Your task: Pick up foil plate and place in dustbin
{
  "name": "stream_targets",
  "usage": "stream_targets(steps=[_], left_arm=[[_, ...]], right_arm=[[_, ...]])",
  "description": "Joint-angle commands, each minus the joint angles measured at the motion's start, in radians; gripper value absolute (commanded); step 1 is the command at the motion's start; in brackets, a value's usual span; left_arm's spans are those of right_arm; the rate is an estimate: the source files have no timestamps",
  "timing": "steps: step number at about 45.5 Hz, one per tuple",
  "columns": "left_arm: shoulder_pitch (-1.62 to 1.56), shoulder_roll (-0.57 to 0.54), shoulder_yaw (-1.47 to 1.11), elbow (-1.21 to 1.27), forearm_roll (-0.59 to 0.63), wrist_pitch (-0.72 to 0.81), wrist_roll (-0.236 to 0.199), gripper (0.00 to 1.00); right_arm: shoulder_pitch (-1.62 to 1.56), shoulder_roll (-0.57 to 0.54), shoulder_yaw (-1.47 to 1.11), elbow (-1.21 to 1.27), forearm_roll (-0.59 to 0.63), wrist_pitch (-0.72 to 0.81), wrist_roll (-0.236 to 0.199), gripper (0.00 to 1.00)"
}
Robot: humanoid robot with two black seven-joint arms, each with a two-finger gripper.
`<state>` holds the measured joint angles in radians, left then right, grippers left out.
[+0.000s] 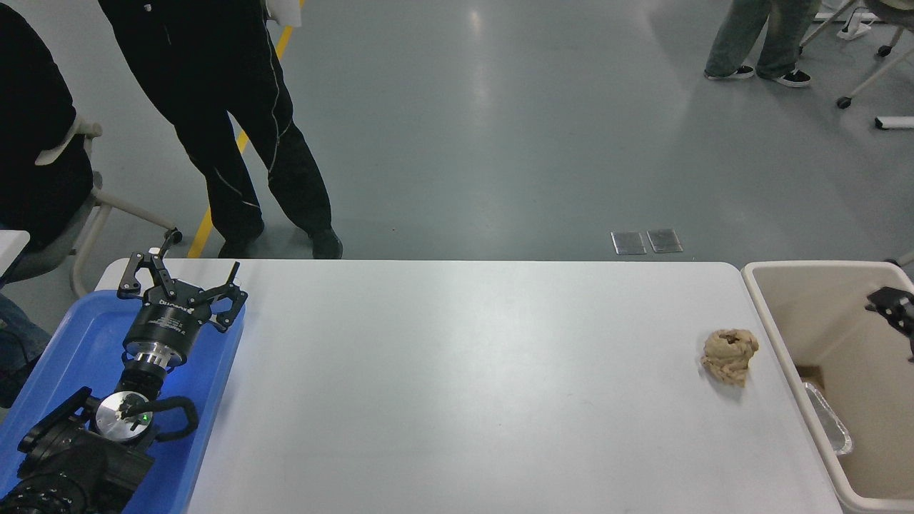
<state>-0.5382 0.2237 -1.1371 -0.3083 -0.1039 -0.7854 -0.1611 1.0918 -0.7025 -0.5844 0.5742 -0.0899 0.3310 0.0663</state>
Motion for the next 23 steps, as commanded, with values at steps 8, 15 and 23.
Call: stream_targets(steps=[8, 15, 23], left_arm=[[0.0, 0.0, 0.0, 0.0, 0.001, 0.0, 0.003, 0.99], [0.001, 0.0, 0.0, 0.0, 0.001, 0.0, 0.003, 0.99], [0.001, 0.0, 0.0, 0.0, 0.001, 0.0, 0.002, 0.99]], right_arm=[[0.505, 0.034, -0.313, 0.553, -0.148, 0.03, 0.0, 1.0], [0.745, 0.099, -0.431, 0.765, -0.131, 0.062, -0.005, 1.0], [1.006, 0.236, -0.546, 0.937, -0.071, 0.141, -0.007, 1.0]])
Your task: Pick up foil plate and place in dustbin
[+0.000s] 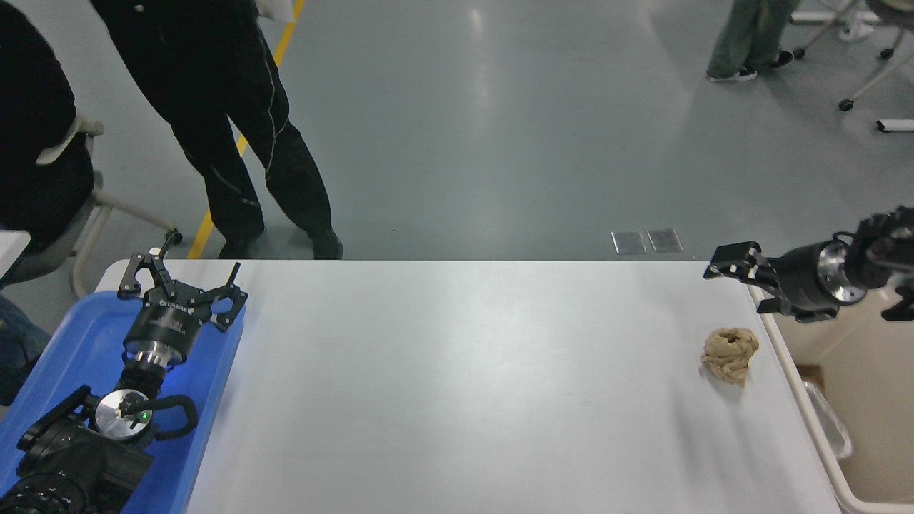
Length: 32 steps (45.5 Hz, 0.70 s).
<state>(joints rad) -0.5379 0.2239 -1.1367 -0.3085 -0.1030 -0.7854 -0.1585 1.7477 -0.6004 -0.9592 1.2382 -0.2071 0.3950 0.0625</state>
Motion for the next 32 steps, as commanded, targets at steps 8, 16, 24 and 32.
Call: stream_targets(steps=[8, 16, 24, 32], left_arm=[[0.001, 0.0, 0.0, 0.0, -0.001, 0.0, -0.001, 0.99], [0.001, 0.0, 0.0, 0.0, -0.001, 0.0, -0.001, 0.99], [0.001, 0.0, 0.0, 0.0, -0.001, 0.0, -0.001, 0.99], [0.001, 0.0, 0.0, 0.0, -0.001, 0.0, -0.001, 0.99]], right_arm=[[0.559, 0.257, -0.184, 0.395, 0.184, 0.223, -0.004, 1.0], [0.664, 0.347, -0.174, 0.419, 0.242, 0.352, -0.009, 1.0], [0.671, 0.363, -0.182, 0.417, 0.239, 0.39, -0.055, 1.0], [0.671, 0.361, -0.191, 0.415, 0.241, 0.39, -0.11, 1.0]])
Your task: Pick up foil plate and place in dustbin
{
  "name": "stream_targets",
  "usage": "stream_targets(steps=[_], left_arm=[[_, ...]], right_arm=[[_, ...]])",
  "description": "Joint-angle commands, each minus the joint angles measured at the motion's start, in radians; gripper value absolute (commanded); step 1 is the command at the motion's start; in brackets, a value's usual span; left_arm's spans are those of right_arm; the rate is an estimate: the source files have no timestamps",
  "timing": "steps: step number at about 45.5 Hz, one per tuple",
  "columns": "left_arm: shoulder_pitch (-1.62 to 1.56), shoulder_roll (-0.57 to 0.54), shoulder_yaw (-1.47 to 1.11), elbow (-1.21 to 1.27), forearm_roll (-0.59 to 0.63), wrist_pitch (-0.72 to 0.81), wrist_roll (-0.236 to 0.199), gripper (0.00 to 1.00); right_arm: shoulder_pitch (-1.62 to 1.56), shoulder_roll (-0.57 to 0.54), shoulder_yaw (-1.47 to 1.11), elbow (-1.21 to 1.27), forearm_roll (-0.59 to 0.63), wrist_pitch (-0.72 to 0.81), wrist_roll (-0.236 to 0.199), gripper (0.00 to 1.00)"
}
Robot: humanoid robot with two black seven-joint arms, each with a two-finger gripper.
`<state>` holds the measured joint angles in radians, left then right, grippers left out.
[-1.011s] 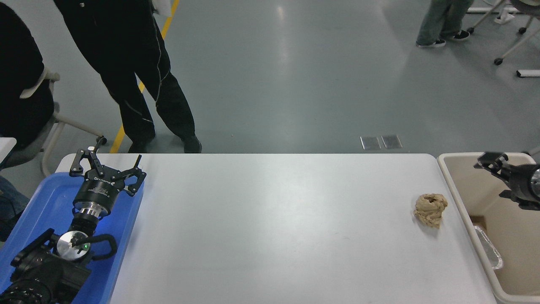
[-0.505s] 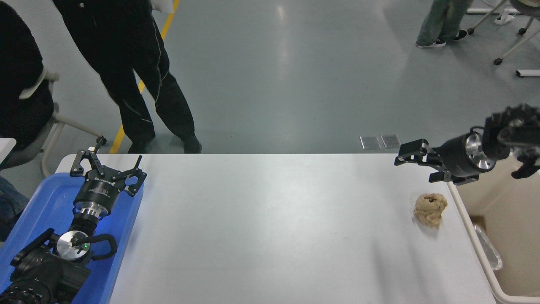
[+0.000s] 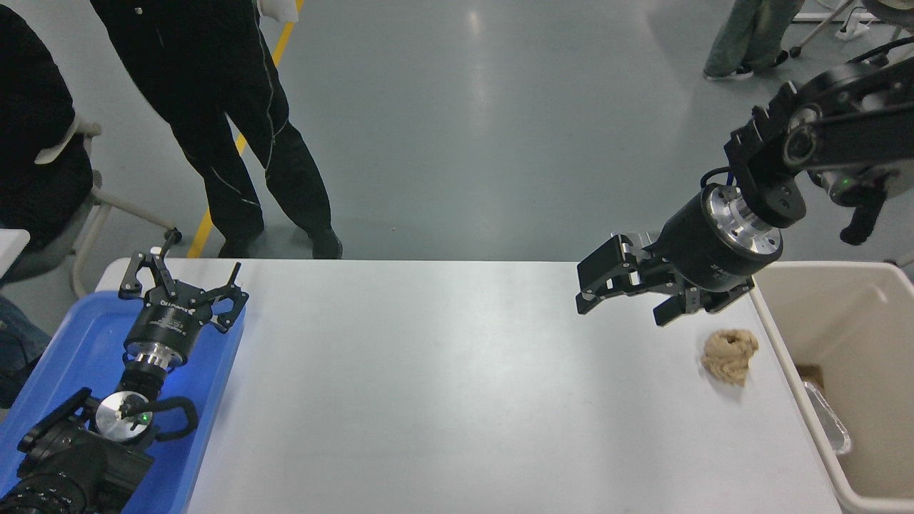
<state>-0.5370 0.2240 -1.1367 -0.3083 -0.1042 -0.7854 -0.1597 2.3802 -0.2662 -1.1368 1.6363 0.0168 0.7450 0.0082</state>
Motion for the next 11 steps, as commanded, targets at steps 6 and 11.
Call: stream_targets(steps=[6, 11], left_arm=[[0.0, 0.0, 0.0, 0.0, 0.0, 0.0, 0.0, 0.99], [0.0, 0.0, 0.0, 0.0, 0.0, 0.0, 0.0, 0.99]], right_arm=[[0.039, 0.027, -0.015, 0.016, 0.017, 0.04, -0.057, 1.0], [0.039, 0.027, -0.015, 0.016, 0.017, 0.028, -0.057, 1.0]])
